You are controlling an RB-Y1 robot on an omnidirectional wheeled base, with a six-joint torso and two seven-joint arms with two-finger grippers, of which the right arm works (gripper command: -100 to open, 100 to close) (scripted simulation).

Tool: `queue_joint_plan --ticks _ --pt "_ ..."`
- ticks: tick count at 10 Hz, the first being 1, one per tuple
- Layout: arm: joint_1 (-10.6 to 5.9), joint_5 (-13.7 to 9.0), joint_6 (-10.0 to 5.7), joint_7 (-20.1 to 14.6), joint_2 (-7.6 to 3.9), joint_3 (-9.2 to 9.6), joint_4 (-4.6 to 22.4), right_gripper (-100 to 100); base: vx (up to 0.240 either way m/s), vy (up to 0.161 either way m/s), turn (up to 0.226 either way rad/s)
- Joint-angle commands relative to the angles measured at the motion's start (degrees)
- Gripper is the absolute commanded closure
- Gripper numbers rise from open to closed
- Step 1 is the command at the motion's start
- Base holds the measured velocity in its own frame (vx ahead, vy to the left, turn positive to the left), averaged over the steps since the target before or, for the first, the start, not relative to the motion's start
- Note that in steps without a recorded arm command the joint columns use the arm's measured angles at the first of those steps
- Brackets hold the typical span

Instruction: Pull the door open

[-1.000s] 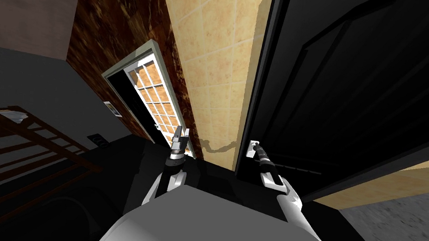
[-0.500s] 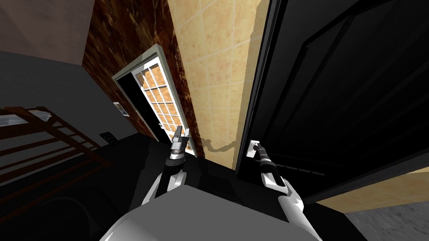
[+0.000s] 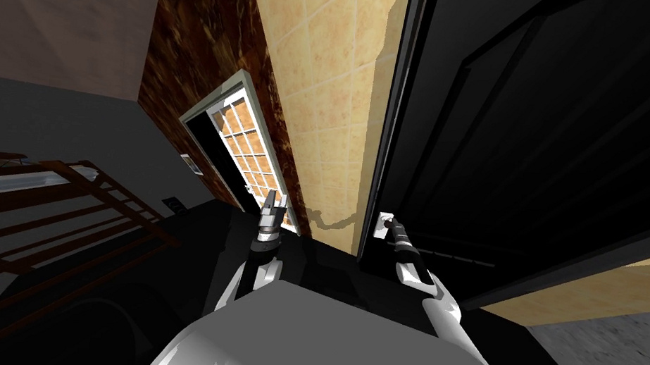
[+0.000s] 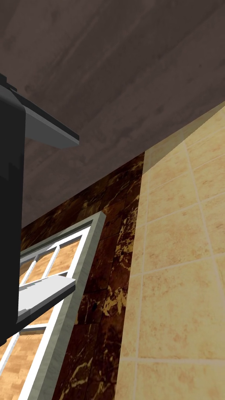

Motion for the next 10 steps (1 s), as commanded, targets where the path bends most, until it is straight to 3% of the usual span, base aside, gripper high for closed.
queue_joint_plan --ticks 1,7,8,10 --pt "-0.38 -2.4 0.06 -2.6 0.80 2.06 -0.6 100 -0.038 -0.019 0.087" --pt "-0.38 -2.4 0.06 -2.6 0.80 2.06 -0.6 100 -0.009 -0.004 0.007" --pt "-0.25 -5.0 -0.10 -5.0 0.43 2.63 -0.7 100 -0.029 -0.022 0.108" --pt "-0.25 -5.0 -0.10 -5.0 0.43 2.63 -0.7 100 -0.034 -0.033 0.026"
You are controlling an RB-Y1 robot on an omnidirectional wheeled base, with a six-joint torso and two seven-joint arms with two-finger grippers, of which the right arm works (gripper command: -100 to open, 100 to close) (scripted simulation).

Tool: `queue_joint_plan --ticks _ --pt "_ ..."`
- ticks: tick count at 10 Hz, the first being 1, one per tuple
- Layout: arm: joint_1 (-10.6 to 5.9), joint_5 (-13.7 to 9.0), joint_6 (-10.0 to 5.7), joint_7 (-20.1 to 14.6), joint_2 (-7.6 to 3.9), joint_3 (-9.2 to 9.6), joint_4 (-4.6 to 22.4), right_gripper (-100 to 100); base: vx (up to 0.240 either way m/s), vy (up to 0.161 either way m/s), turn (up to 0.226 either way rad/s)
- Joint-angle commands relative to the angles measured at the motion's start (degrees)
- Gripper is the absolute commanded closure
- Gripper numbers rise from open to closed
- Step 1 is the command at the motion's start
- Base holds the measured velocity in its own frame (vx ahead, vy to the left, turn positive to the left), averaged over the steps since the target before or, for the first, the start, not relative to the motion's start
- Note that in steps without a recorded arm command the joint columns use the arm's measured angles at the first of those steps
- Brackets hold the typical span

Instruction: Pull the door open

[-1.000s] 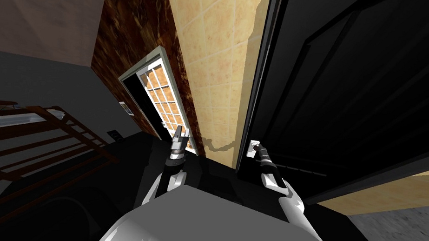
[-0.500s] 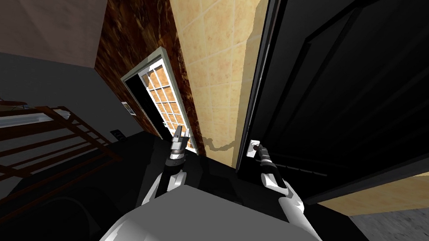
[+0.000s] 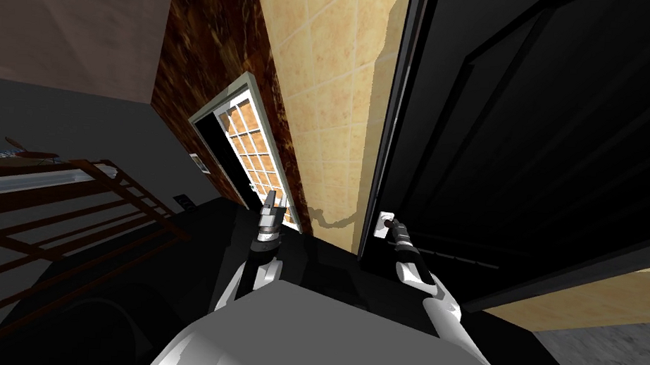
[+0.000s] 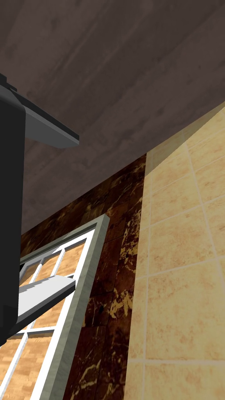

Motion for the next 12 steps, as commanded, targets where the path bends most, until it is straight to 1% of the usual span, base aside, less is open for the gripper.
queue_joint_plan --ticks 1,4,5,7,8,10,11,12 --pt "0.19 -2.4 -0.25 -2.5 0.90 2.09 -1.4 100 -0.048 -0.005 0.119" --pt "0.19 -2.4 -0.25 -2.5 0.90 2.09 -1.4 100 -0.021 -0.006 0.005" --pt "0.32 -5.1 -0.40 -4.9 0.52 2.66 -1.6 100 -0.030 -0.023 0.092" --pt "0.32 -5.1 -0.40 -4.9 0.52 2.66 -1.6 100 -0.035 -0.021 0.046" --pt "0.44 -7.7 -0.55 -7.3 0.14 3.22 -1.7 100 -0.043 -0.024 0.096" --pt "0.44 -7.7 -0.55 -7.3 0.14 3.22 -1.7 100 -0.030 -0.020 0.026" --pt "0.57 -10.3 -0.71 -9.6 -0.24 3.79 -1.8 100 -0.035 -0.026 0.069" --pt "0.57 -10.3 -0.71 -9.6 -0.24 3.79 -1.8 100 -0.040 -0.018 0.073"
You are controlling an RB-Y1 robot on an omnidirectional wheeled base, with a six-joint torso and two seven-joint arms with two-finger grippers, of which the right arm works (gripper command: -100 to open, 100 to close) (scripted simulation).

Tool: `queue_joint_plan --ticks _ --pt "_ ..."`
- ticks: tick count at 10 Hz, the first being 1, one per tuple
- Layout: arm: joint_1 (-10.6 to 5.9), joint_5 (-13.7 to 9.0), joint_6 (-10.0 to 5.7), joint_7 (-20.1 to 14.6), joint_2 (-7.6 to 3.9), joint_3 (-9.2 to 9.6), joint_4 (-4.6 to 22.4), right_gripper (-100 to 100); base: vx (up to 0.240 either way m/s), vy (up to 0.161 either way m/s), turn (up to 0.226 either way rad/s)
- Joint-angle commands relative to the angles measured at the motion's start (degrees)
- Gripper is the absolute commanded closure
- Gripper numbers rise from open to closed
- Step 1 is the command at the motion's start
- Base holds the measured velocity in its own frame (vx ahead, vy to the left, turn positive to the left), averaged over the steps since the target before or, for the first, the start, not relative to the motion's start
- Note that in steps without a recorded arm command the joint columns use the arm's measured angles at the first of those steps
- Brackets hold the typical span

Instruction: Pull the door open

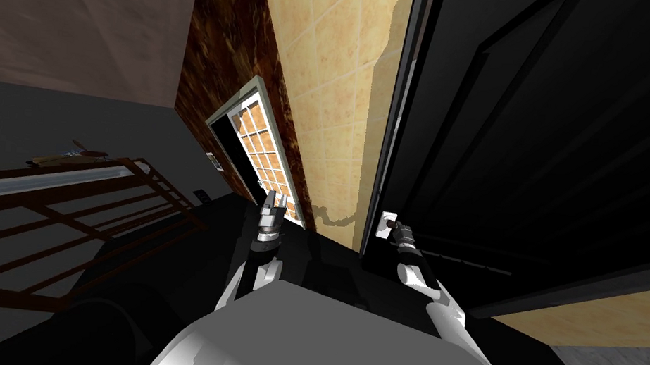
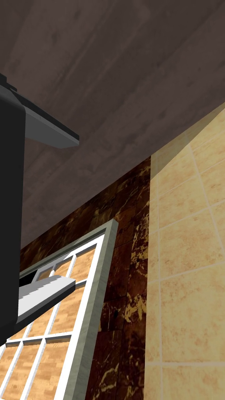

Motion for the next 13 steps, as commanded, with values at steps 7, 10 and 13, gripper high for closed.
queue_joint_plan --ticks 7,10,13 --pt "-0.72 -7.2 -0.78 -7.0 0.03 3.28 -0.7 100 -0.038 -0.019 0.056" --pt "0.93 -10.8 -0.10 -10.6 -0.44 2.13 -1.3 -100 -0.071 -0.049 0.029" --pt "1.34 -13.6 -0.12 -14.2 -0.06 2.59 -2.0 -100 -0.093 -0.023 0.041"
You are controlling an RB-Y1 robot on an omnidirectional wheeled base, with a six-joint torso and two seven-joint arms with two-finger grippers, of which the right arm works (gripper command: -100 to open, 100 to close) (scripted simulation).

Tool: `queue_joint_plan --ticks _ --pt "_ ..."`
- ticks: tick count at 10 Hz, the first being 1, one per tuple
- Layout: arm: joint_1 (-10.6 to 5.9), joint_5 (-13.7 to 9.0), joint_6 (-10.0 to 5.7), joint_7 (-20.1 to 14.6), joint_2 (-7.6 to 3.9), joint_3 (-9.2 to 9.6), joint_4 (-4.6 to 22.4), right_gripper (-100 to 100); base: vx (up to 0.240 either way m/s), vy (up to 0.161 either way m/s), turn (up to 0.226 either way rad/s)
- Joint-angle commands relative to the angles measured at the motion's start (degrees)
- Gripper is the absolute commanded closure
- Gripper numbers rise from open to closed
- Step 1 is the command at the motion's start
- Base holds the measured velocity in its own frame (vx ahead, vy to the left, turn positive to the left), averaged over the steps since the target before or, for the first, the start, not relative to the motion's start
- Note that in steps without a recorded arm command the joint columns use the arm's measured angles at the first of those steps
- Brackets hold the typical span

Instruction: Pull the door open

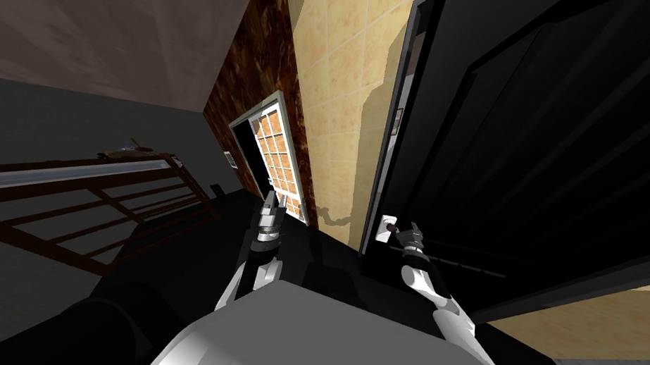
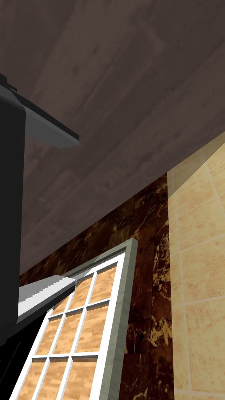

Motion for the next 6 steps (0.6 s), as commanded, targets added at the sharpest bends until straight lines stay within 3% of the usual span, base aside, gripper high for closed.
queue_joint_plan --ticks 1,2,3,5,6 --pt "-0.91 0.0 0.61 0.0 1.78 1.42 0.3 -100 -0.035 -0.008 -0.026" --pt "-0.91 0.0 0.61 0.0 1.78 1.42 0.3 -100 0.004 0.000 -0.010" --pt "-0.67 -1.5 0.60 -2.0 2.00 1.68 -0.2 -100 -0.019 -0.004 0.076" --pt "-0.67 -1.5 0.60 -2.0 2.00 1.68 -0.2 -100 -0.017 -0.009 0.002" --pt "-0.42 -3.2 0.59 -4.2 2.23 1.96 -0.6 -100 -0.040 -0.009 0.081"
